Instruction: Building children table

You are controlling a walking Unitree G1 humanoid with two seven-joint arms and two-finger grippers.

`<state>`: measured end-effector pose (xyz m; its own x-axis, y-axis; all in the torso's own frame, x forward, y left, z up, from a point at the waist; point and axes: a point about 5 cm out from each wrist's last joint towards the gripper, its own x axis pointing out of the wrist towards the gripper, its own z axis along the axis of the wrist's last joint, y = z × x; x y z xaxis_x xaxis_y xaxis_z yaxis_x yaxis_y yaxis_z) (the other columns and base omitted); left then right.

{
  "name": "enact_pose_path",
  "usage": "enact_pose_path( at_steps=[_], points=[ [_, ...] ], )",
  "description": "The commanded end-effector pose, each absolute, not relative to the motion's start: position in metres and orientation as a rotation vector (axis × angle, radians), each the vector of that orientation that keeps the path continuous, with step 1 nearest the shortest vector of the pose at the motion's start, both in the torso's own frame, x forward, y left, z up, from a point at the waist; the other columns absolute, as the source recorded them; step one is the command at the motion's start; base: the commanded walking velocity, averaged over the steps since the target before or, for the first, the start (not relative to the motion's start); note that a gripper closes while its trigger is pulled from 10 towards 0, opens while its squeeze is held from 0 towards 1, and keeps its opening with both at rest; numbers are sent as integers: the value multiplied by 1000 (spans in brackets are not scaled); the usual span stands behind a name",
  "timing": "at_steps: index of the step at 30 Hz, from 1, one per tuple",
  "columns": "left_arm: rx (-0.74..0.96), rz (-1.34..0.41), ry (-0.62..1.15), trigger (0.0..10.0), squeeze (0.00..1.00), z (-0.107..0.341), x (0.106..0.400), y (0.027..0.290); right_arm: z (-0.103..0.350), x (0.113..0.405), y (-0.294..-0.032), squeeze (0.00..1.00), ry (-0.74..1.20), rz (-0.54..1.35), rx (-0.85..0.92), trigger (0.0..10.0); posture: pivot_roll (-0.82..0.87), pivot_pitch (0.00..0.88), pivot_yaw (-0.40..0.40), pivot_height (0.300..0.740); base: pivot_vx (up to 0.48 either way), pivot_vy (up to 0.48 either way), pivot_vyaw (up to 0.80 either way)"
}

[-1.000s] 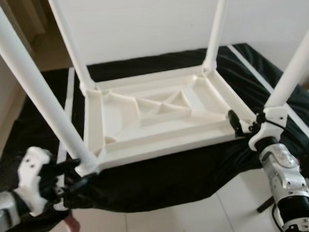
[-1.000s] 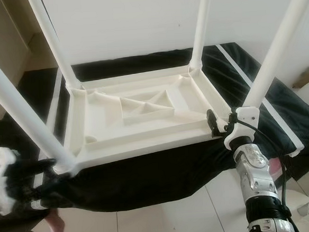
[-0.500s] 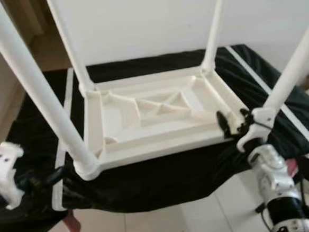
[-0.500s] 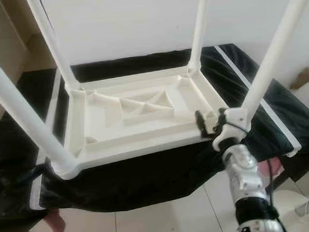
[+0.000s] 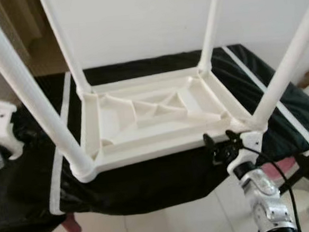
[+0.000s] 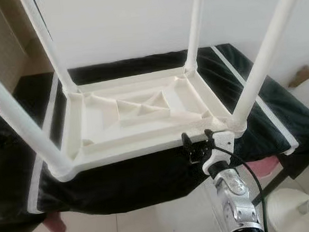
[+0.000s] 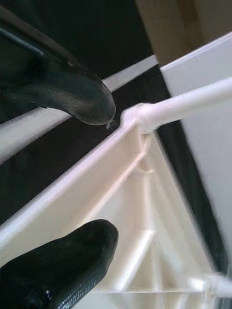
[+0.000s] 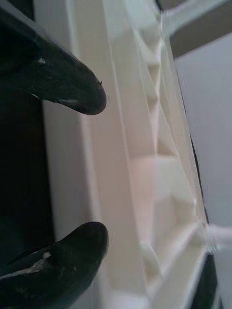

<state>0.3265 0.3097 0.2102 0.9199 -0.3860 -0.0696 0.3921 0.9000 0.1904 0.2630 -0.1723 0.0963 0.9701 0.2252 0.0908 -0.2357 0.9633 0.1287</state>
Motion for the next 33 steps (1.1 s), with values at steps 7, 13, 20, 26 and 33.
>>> enact_pose_path(
  at_steps=[7, 13, 20, 26, 33],
  points=[
    [175, -402, -29, 10000, 0, 213, 352, 285, 86, 247, -159, 0, -7, 253, 167, 10000, -24, 0, 112, 740, 0, 0, 0],
    [139, -531, -36, 10000, 0, 205, 356, 264, 82, 246, -161, 0, 30, 212, 156, 10000, -26, 0, 106, 740, 0, 0, 0],
    [82, -686, -54, 10000, 0, 194, 346, 243, 81, 260, -166, 0, 67, 146, 34, 10000, 4, 0, 61, 740, 0, 0, 0],
    [27, -745, -70, 10000, 0, 185, 334, 230, 83, 275, -166, 0, 90, 120, -43, 10000, 26, 0, 27, 740, 0, 0, 0],
    [-5, -799, -83, 10000, 0, 180, 318, 216, 87, 289, -163, 0, 103, 122, -74, 10000, 44, 0, 5, 740, 0, 0, 0]
  ],
)
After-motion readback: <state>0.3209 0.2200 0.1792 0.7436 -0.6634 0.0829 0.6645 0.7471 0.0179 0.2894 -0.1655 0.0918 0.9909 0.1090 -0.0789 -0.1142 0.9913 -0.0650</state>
